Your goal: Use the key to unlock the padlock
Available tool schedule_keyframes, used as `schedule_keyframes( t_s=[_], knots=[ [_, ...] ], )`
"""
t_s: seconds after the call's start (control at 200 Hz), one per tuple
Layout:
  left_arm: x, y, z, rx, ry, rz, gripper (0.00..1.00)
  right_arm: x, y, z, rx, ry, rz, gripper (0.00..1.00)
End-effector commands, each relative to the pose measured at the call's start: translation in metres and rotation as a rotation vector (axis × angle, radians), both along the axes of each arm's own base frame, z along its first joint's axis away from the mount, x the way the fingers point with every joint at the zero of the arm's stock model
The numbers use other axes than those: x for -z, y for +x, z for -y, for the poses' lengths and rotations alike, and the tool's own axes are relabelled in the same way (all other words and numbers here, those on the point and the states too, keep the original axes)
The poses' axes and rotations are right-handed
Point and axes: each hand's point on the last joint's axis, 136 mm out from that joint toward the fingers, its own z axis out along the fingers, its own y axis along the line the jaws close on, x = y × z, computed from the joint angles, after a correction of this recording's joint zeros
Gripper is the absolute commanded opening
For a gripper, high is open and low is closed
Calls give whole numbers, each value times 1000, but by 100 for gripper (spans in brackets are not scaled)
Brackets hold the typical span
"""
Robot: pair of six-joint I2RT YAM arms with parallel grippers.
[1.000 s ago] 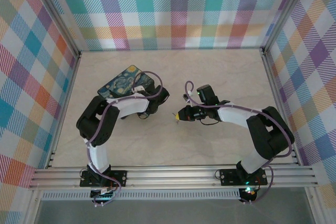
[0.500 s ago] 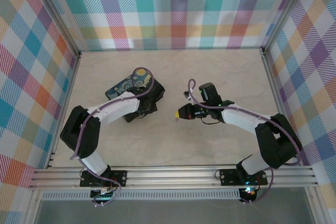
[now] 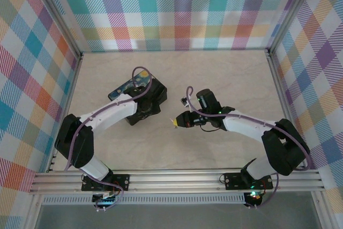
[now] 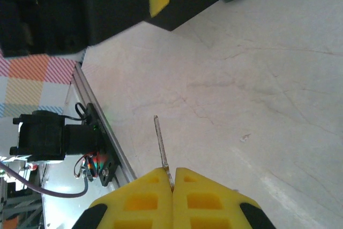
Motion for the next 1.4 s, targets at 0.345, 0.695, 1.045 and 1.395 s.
schedule_keyframes(
  t_s=[0.345, 0.695, 1.045, 1.395],
  knots=[
    [37, 35, 4, -212, 244, 191, 62, 1, 9, 23, 46, -5, 25, 0],
    [51, 46, -4, -249, 343, 241, 60, 11, 7, 27, 38, -5, 17, 0],
    [57, 54, -7, -257, 392, 283, 49, 18, 10, 21, 21, 9, -4, 0],
    [72, 52, -13, -256, 416, 271, 38, 9, 4, 18, -22, 46, 14, 0]
  ],
)
